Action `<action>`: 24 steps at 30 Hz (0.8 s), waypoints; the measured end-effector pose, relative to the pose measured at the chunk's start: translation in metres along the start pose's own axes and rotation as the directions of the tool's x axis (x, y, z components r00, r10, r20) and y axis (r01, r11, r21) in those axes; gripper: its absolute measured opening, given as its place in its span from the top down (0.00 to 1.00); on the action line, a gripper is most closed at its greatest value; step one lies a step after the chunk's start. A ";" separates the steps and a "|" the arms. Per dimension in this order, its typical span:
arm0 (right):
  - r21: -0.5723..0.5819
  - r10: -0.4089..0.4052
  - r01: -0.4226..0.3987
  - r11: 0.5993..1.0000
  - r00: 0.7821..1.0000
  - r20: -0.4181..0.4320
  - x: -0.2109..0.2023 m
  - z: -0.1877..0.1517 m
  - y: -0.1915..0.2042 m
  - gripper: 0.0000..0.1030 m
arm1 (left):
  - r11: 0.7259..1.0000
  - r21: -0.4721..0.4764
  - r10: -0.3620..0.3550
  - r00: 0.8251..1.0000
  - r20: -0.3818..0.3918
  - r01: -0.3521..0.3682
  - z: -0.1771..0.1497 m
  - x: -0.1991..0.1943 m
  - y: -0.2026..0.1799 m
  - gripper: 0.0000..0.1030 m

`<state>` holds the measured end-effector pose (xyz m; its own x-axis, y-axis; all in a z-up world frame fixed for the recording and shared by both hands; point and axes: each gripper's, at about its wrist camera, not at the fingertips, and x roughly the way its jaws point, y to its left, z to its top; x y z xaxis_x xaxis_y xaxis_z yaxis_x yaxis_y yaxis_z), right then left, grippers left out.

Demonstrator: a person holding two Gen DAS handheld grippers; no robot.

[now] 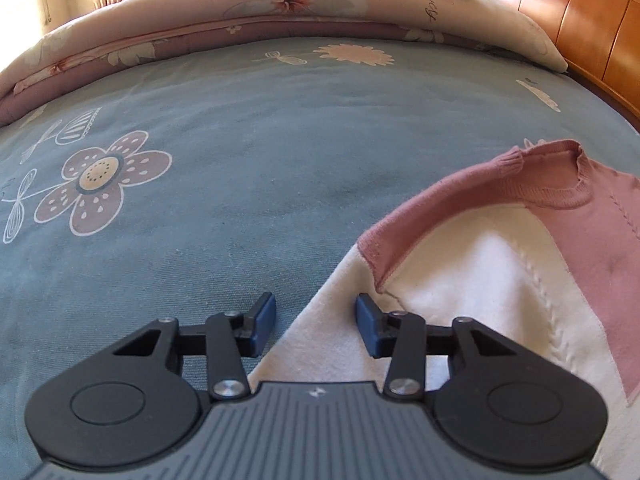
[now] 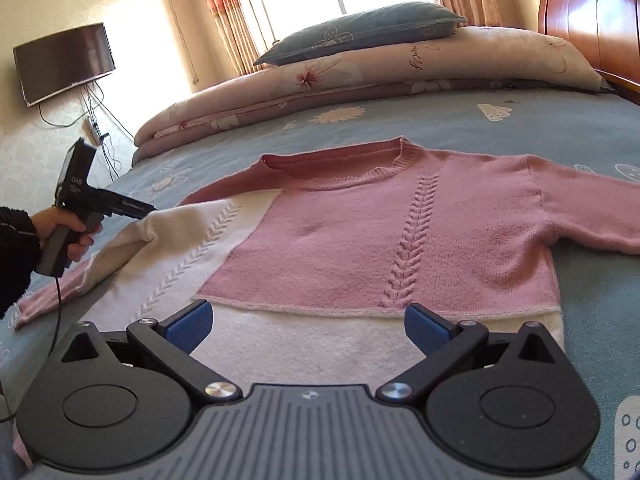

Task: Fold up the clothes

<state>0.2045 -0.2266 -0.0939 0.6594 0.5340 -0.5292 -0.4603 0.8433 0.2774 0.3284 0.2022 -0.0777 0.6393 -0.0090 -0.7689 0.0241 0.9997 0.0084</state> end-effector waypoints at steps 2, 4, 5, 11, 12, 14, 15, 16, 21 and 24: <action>-0.014 0.002 -0.002 1.000 1.000 -0.021 0.004 -0.002 0.002 0.00 | 0.999 0.034 -0.019 1.000 -0.015 0.019 0.000 -0.001 -0.005 0.72; -0.033 0.003 -0.004 0.999 1.000 -0.026 0.005 -0.004 0.007 0.00 | 0.998 0.059 -0.004 1.000 -0.023 0.006 0.000 -0.004 -0.011 0.82; -0.048 0.000 -0.001 0.999 1.000 -0.023 0.004 -0.004 0.009 0.00 | 0.997 0.072 0.003 1.000 -0.027 -0.001 0.000 -0.005 -0.014 0.88; -0.074 -0.008 0.008 0.997 1.000 0.008 -0.002 -0.002 0.012 0.00 | 0.979 0.155 0.137 0.991 0.004 -0.136 0.006 -0.013 -0.036 0.95; -0.069 -0.006 0.007 0.998 1.000 0.013 -0.003 -0.001 0.011 0.00 | 0.975 0.156 0.158 0.987 0.007 -0.158 0.010 -0.013 -0.036 0.95; -0.053 -0.007 0.008 0.999 1.000 0.019 -0.005 0.000 0.009 0.00 | 0.972 0.142 0.189 0.982 0.019 -0.190 0.020 -0.012 -0.032 0.95; -0.046 -0.007 0.008 0.999 1.000 0.021 -0.005 0.001 0.007 0.00 | 0.970 0.134 0.200 0.980 0.023 -0.201 0.025 -0.012 -0.031 0.95; -0.041 -0.008 0.009 0.999 1.000 0.022 -0.005 0.001 0.007 0.00 | 0.968 0.131 0.213 0.977 0.029 -0.215 0.030 -0.010 -0.029 0.95; -0.042 -0.022 0.022 0.999 1.000 0.014 -0.003 -0.001 0.007 0.00 | 0.947 0.196 0.261 0.965 -0.004 -0.255 0.037 0.021 -0.032 0.94; -0.045 -0.027 0.027 0.999 1.000 0.014 -0.003 -0.001 0.008 0.00 | 0.937 0.206 0.287 0.958 0.007 -0.283 0.030 0.032 -0.034 0.93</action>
<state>0.1983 -0.2215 -0.0914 0.6799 0.5120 -0.5250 -0.4686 0.8540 0.2260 0.3712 0.1668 -0.0830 0.6245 0.2784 -0.7297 0.0000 0.9343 0.3565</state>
